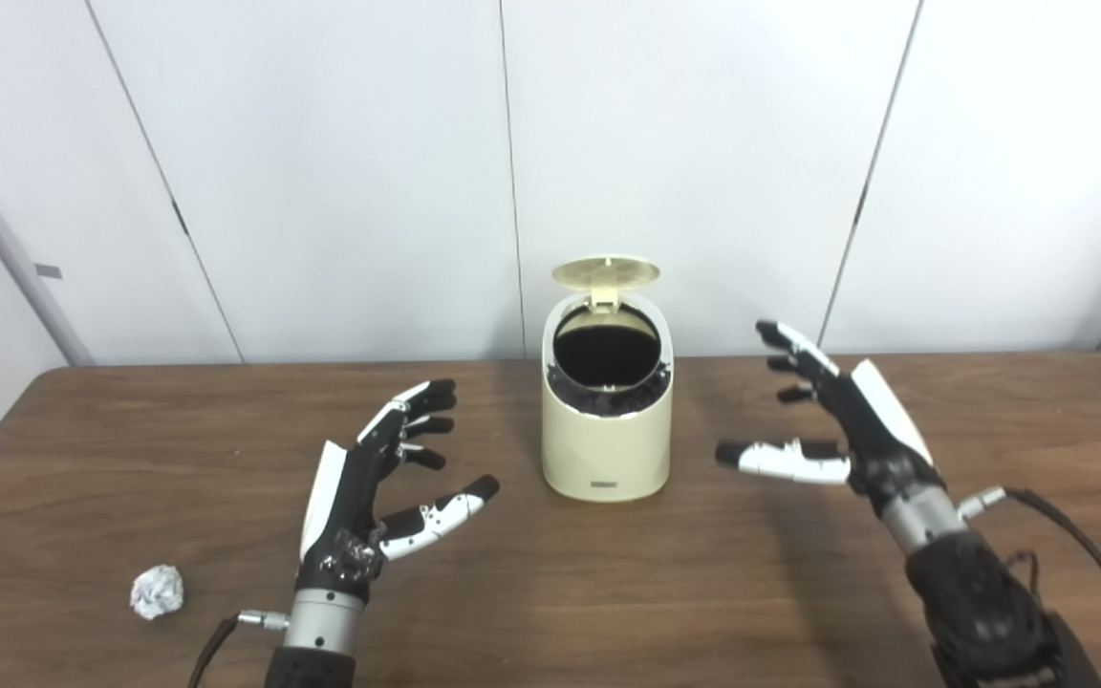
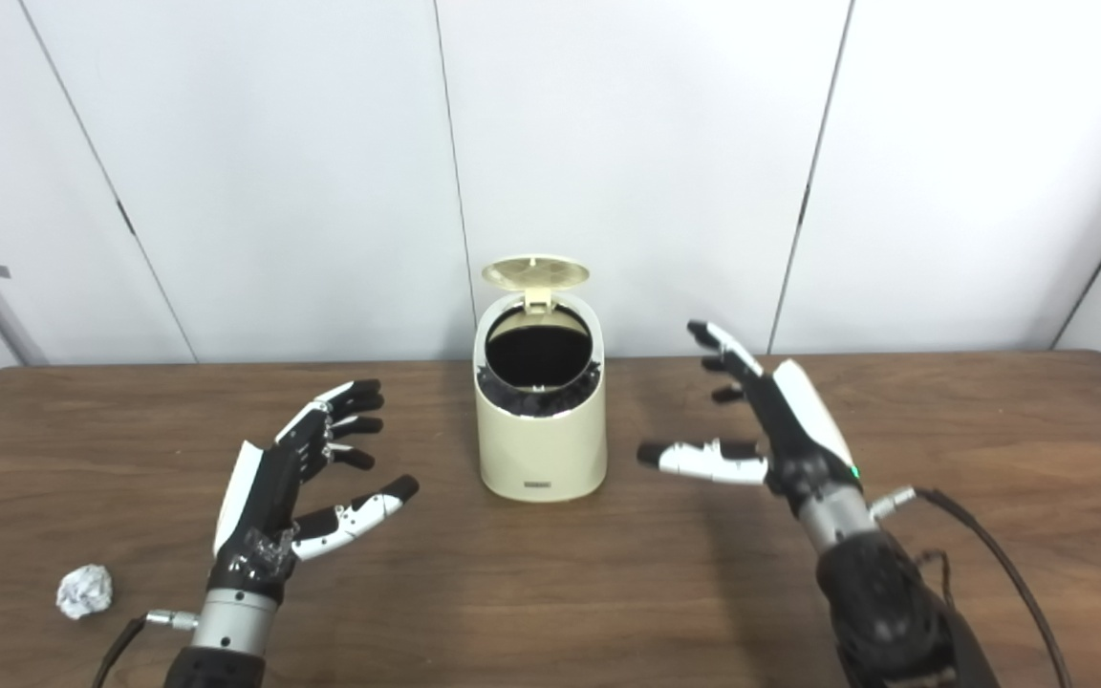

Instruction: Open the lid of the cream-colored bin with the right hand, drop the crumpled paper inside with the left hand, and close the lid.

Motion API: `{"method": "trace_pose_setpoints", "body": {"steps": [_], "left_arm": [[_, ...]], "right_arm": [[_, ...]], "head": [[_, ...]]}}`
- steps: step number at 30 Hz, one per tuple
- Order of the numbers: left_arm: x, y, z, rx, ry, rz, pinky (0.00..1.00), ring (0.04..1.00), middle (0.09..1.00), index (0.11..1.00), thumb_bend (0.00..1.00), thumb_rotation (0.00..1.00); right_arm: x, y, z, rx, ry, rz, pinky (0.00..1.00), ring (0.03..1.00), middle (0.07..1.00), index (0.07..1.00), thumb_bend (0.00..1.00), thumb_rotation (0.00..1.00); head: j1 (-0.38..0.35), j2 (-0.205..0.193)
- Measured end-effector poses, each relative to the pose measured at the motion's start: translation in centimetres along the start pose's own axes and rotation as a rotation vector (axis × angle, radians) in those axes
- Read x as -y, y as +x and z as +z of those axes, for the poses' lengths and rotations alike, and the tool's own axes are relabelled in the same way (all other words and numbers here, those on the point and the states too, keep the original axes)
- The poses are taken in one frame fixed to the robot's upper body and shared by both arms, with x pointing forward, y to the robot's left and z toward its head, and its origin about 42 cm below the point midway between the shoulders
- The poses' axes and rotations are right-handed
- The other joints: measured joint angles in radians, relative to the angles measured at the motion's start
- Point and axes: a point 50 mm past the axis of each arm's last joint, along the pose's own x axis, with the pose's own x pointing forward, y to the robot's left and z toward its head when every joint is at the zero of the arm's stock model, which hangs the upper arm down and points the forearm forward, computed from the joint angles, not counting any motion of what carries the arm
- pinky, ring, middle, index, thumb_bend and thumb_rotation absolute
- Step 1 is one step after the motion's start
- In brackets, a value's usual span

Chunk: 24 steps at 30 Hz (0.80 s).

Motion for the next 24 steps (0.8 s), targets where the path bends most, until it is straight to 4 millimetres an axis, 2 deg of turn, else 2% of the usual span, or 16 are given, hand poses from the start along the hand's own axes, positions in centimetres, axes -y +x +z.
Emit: {"method": "trace_pose_setpoints", "body": {"steps": [4, 5, 7, 9, 10, 11, 15, 17, 21, 24], "left_arm": [[0.1, 0.0, 0.0, 0.001, -0.001, -0.002, 0.59, 0.744, 0.8, 0.815, 0.71, 0.13], [0.1, 0.0, 0.0, 0.001, 0.0, -0.002, 0.58, 0.738, 0.799, 0.814, 0.71, 0.13], [0.1, 0.0, 0.0, 0.002, 0.003, -0.004, 0.57, 0.723, 0.794, 0.809, 0.71, 0.13], [0.4, 0.0, 0.1, 0.008, 0.004, -0.005, 0.58, 0.716, 0.791, 0.806, 0.71, 0.13], [0.5, 0.0, 0.2, 0.01, 0.003, -0.004, 0.58, 0.715, 0.791, 0.805, 0.71, 0.13], [0.7, 0.0, 0.3, 0.012, 0.004, -0.004, 0.58, 0.717, 0.79, 0.806, 0.71, 0.14], [1.9, -0.2, 0.5, 0.012, 0.002, 0.008, 0.57, 0.734, 0.797, 0.812, 0.71, 0.15], [2.4, -0.3, 0.6, 0.012, -0.005, 0.012, 0.59, 0.745, 0.803, 0.819, 0.71, 0.16], [2.8, -0.6, 0.6, 0.01, 0.022, 0.011, 0.6, 0.743, 0.804, 0.817, 0.72, 0.17], [1.7, -1.3, 1.2, 0.015, 0.093, 0.028, 0.61, 0.745, 0.796, 0.815, 0.71, 0.14]], "right_arm": [[-0.8, -1.2, -0.7, -0.008, 0.007, 0.022, 0.68, 0.864, 0.928, 0.933, 0.9, 0.41], [-0.9, -1.4, -0.8, -0.006, 0.008, 0.024, 0.69, 0.867, 0.929, 0.933, 0.89, 0.4], [-1.0, -1.5, -1.0, -0.001, 0.011, 0.024, 0.71, 0.873, 0.93, 0.935, 0.88, 0.39], [-0.8, -1.5, -1.1, 0.011, 0.023, 0.018, 0.73, 0.883, 0.935, 0.941, 0.87, 0.38], [-0.7, -1.6, -1.2, 0.015, 0.028, 0.014, 0.74, 0.886, 0.936, 0.943, 0.87, 0.38], [-0.5, -1.6, -1.2, 0.017, 0.036, 0.011, 0.75, 0.892, 0.941, 0.945, 0.86, 0.36], [-0.1, -2.0, -1.8, 0.017, 0.052, 0.009, 0.8, 0.901, 0.952, 0.954, 0.84, 0.3], [0.1, -2.3, -2.2, 0.001, 0.053, 0.006, 0.8, 0.902, 0.952, 0.953, 0.83, 0.27], [0.2, -2.4, -2.2, -0.029, 0.054, 0.016, 0.81, 0.909, 0.963, 0.961, 0.83, 0.32], [0.4, -2.4, -1.6, -0.042, 0.049, 0.022, 0.8, 0.904, 0.969, 0.963, 0.84, 0.36]], "head": [[0.026, 0.002], [0.056, -0.003], [0.073, -0.006], [0.168, -0.014], [0.169, -0.014], [0.231, -0.018], [0.331, -0.028], [0.356, -0.031], [0.396, -0.043], [0.402, -0.046]]}}
